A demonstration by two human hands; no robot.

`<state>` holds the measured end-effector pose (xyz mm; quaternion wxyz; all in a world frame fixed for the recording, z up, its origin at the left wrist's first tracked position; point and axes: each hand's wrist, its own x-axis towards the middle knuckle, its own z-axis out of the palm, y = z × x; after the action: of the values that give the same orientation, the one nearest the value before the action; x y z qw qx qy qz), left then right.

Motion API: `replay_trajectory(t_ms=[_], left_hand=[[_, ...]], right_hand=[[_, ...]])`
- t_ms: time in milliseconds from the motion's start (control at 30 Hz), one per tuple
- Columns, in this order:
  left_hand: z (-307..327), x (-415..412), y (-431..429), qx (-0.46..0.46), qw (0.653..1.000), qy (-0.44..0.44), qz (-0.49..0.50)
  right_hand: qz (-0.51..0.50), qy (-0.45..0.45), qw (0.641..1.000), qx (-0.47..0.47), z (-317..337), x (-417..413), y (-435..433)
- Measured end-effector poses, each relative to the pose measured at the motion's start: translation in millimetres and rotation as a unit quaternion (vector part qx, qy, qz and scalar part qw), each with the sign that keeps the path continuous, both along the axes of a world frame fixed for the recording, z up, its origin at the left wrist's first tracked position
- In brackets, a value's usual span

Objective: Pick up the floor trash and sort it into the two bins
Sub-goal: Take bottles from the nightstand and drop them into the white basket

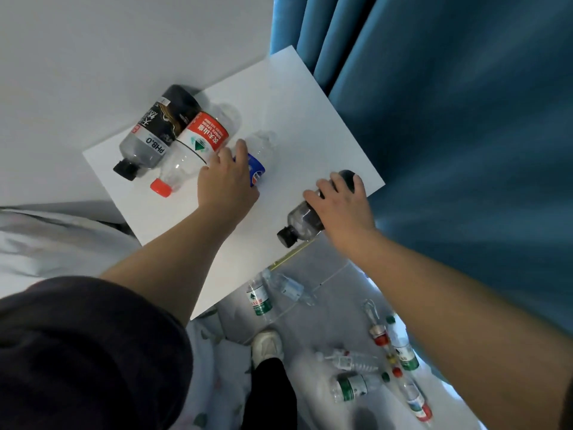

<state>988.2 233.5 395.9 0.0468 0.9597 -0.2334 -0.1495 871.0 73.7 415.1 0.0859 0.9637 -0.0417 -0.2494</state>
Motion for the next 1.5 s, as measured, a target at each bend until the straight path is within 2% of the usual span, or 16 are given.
replay_trajectory(t_ms=[133, 200, 400, 567, 667, 767, 933, 1200, 1500], left_hand=[[21.8, -23.2, -4.2, -0.007, 1.0, 0.012, -0.014], [41.5, -40.1, -5.6, -0.016, 0.999, 0.02, -0.023], [120.0, -120.7, -9.7, -0.108, 0.992, 0.071, -0.007], [196.4, -208.3, -13.3, -0.226, 0.968, 0.107, 0.02], [233.6, -269.9, -20.6, -0.274, 0.953, 0.129, -0.001], [265.2, -333.1, -35.5, -0.299, 0.944, 0.132, -0.04], [308.9, -442.7, -58.1, -0.353, 0.919, 0.143, -0.099], [358.2, -606.4, -66.2, -0.416, 0.883, 0.162, -0.142], [396.2, -717.2, -101.8, -0.42, 0.854, 0.185, -0.247]], right_hand=[[-0.044, -0.07, 0.996, 0.021, 14.8, -33.6, -13.8], [-0.065, -0.067, 0.995, 0.034, 31.6, -51.4, -17.1], [-0.114, -0.152, 0.979, 0.073, 105.9, -123.5, -20.8], [-0.189, -0.242, 0.945, 0.115, 189.0, -222.8, -14.1], [-0.227, -0.288, 0.921, 0.128, 232.5, -291.0, -1.8], [-0.288, -0.293, 0.901, 0.137, 269.7, -360.7, 6.4], [-0.365, -0.348, 0.856, 0.112, 308.3, -485.9, 11.3], [-0.411, -0.429, 0.803, 0.056, 355.2, -664.9, 12.4], [-0.491, -0.46, 0.74, -0.019, 392.4, -801.2, 18.1]])
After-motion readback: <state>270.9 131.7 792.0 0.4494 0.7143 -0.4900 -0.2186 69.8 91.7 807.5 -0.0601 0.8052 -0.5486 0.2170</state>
